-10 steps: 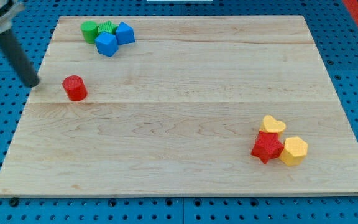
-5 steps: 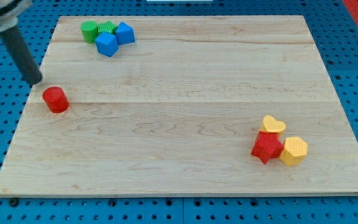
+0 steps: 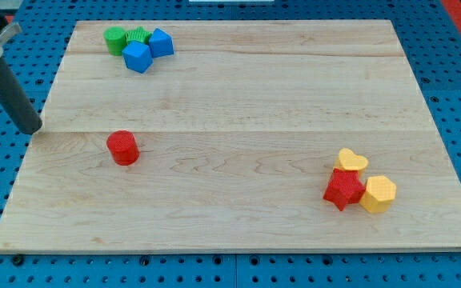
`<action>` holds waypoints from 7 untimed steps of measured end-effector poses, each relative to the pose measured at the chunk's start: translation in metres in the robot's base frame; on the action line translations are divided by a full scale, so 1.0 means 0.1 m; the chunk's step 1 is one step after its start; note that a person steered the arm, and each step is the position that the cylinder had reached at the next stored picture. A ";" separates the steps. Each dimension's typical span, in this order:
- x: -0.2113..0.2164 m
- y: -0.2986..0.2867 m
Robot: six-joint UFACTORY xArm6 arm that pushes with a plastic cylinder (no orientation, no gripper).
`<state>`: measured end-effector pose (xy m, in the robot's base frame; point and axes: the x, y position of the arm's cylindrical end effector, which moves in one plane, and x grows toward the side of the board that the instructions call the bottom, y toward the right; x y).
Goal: Push the red circle to the group of blocks
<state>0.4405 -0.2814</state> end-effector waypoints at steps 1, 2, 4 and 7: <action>0.26 0.91; 0.52 2.00; 0.62 2.15; 0.83 2.96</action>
<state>0.5237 0.0142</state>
